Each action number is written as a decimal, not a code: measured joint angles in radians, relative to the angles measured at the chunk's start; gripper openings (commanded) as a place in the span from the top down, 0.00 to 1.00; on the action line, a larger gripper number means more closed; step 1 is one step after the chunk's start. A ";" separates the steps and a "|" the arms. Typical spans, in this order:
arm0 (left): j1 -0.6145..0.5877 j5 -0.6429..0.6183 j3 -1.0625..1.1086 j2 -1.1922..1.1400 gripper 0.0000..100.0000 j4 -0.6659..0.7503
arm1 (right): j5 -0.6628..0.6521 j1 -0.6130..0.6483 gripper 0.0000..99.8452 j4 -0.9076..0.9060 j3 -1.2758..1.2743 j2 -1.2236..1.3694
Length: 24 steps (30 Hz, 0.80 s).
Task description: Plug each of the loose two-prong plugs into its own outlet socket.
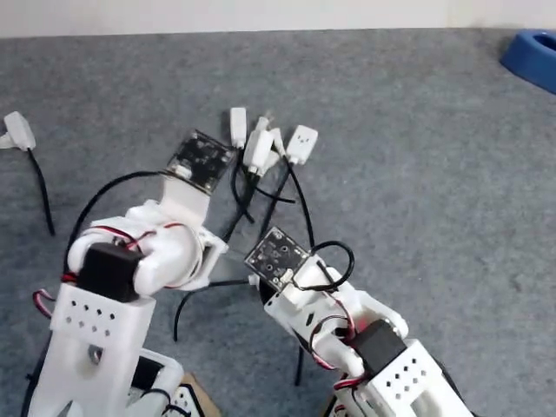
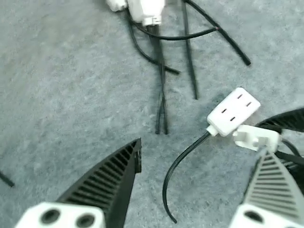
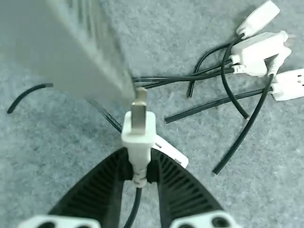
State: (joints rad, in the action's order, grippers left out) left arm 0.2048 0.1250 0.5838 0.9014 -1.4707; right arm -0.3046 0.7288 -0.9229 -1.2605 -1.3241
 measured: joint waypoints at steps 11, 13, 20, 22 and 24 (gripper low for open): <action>0.018 0.005 0.000 0.000 0.64 -0.012 | 0.002 0.000 0.99 0.023 0.025 0.133; 0.015 0.006 0.018 0.000 0.64 -0.012 | 0.006 0.000 0.99 0.023 0.043 0.143; 0.017 0.006 0.183 -0.006 0.64 0.110 | 0.044 0.012 0.99 -0.066 0.172 0.146; 0.000 0.006 0.193 -0.006 0.64 0.137 | 0.051 0.035 0.99 -0.091 0.187 0.147; -0.034 0.009 0.201 -0.006 0.64 0.153 | 0.060 0.043 0.99 -0.100 0.193 0.147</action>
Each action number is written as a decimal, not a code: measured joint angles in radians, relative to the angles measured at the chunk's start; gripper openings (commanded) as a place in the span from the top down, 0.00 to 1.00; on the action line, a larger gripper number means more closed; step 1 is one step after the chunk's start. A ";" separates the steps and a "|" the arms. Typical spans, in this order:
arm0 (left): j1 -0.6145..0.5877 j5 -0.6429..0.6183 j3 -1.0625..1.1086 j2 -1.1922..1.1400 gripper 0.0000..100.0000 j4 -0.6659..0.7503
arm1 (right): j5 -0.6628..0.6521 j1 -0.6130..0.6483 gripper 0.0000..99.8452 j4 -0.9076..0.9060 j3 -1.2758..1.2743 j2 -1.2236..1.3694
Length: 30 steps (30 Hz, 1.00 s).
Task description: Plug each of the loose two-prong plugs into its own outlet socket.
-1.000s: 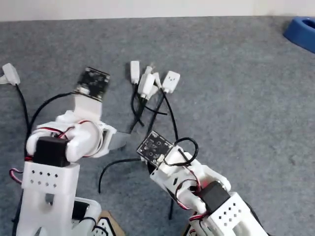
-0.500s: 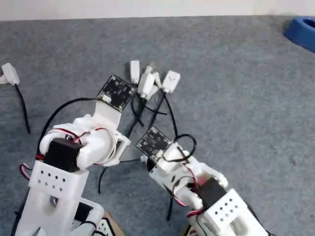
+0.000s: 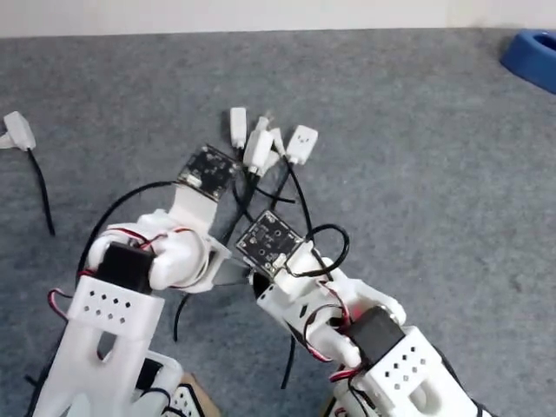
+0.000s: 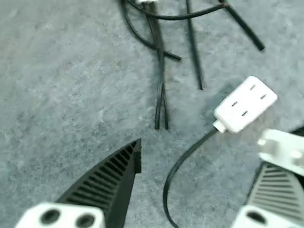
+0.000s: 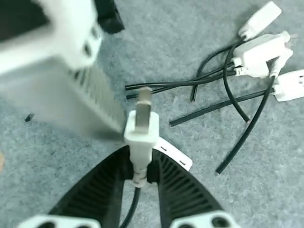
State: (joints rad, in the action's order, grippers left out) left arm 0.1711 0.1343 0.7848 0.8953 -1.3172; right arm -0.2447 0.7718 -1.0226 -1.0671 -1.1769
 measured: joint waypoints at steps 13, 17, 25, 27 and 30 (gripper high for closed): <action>0.012 0.002 -0.106 -0.002 0.64 -0.117 | -0.003 0.005 0.99 0.081 -0.089 0.015; 0.015 0.002 -0.129 -0.002 0.64 -0.126 | -0.003 0.005 0.99 0.089 -0.091 0.020; -0.012 0.002 -0.229 0.000 0.64 -0.187 | -0.006 -0.011 0.99 0.081 -0.110 0.032; -0.066 0.002 -0.258 0.000 0.64 -0.190 | -0.020 -0.012 0.99 0.081 -0.110 0.032; -0.101 0.002 -0.288 0.000 0.64 -0.213 | -0.028 -0.014 0.99 0.081 -0.110 0.032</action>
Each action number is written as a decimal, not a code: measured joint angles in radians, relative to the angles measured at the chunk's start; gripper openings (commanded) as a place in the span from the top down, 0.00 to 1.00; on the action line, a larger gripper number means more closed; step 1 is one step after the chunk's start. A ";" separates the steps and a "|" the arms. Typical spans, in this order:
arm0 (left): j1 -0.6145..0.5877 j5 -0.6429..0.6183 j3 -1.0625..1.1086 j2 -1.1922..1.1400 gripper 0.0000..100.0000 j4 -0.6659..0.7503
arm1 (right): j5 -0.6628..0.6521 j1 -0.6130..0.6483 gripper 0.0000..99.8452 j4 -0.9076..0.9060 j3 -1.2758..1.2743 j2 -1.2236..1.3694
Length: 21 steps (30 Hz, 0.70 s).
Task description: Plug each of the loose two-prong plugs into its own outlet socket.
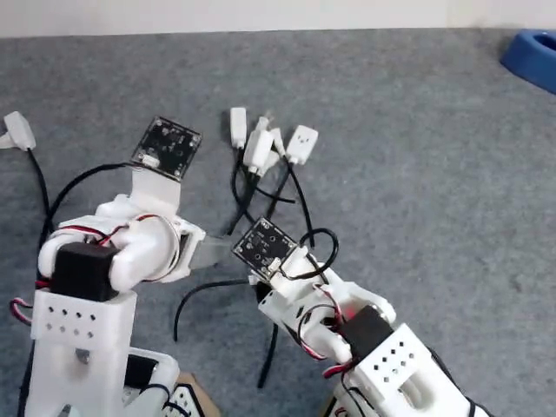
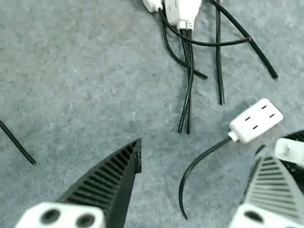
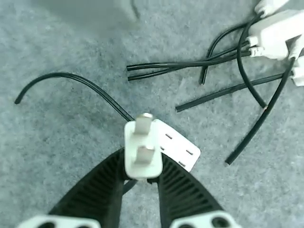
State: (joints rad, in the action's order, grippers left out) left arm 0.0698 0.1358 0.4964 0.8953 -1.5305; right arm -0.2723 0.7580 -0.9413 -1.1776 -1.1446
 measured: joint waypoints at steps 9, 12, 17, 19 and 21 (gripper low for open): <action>0.101 0.000 0.011 0.000 0.64 -0.003 | 0.028 0.020 0.99 0.054 0.000 0.011; 0.107 0.000 0.011 0.000 0.64 -0.003 | 0.031 0.044 0.99 0.060 0.000 0.092; 0.126 0.000 0.012 -0.002 0.64 -0.003 | 0.035 0.068 0.99 0.064 0.052 0.255; 0.132 -0.005 0.012 0.000 0.64 0.002 | 0.034 0.069 0.99 0.063 0.078 0.302; 0.132 -0.006 0.029 0.000 0.64 0.008 | 0.034 0.074 0.99 0.063 0.087 0.327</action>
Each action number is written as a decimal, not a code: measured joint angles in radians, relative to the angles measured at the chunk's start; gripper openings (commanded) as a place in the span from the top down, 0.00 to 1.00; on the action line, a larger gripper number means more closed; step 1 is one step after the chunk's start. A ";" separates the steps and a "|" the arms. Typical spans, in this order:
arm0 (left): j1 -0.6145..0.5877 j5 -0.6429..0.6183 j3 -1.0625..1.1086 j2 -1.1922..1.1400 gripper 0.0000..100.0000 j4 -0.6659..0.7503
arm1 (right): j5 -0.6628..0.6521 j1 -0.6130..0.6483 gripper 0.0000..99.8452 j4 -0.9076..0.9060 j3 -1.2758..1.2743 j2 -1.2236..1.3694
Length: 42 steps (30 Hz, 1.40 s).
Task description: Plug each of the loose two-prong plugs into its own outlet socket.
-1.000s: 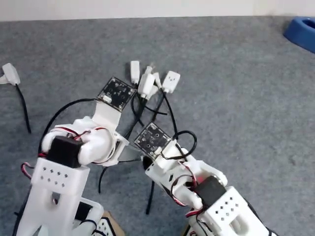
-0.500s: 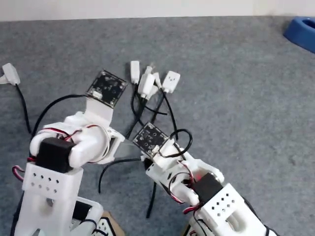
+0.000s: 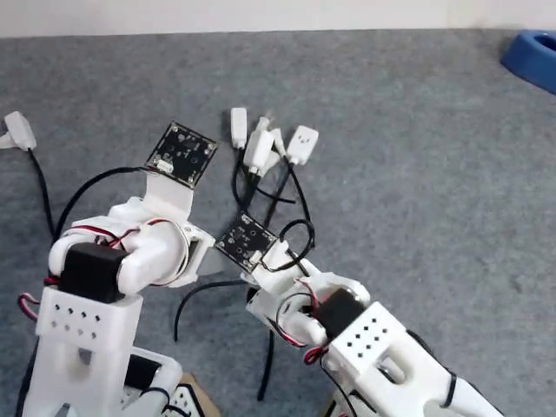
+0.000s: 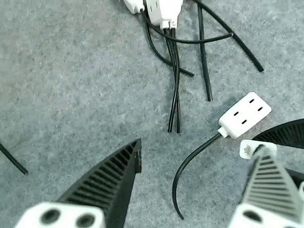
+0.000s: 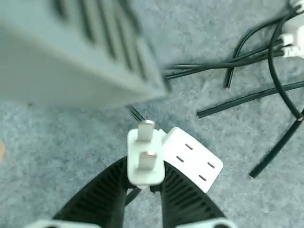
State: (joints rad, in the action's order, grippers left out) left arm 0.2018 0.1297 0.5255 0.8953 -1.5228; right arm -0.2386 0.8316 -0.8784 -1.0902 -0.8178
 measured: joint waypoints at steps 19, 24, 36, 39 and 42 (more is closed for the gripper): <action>0.029 -0.176 0.218 0.000 0.64 0.224 | 0.267 -0.006 0.99 0.184 -0.025 0.021; 0.031 -0.201 0.250 0.000 0.64 0.272 | 0.293 -0.017 0.99 0.187 -0.025 0.021; -0.081 -0.183 0.468 0.000 0.64 0.537 | 0.262 -0.018 0.99 0.038 -0.009 -0.117; -0.089 -0.180 0.468 0.000 0.64 0.548 | 0.218 -0.018 0.99 -0.006 -0.008 -0.166; -0.089 -0.180 0.468 0.000 0.64 0.548 | 0.190 -0.018 0.99 -0.044 -0.003 -0.190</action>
State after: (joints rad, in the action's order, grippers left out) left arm 0.1128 -0.0499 0.9935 0.8953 -0.9751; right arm -0.0483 0.8132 -0.9229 -1.0932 -1.0081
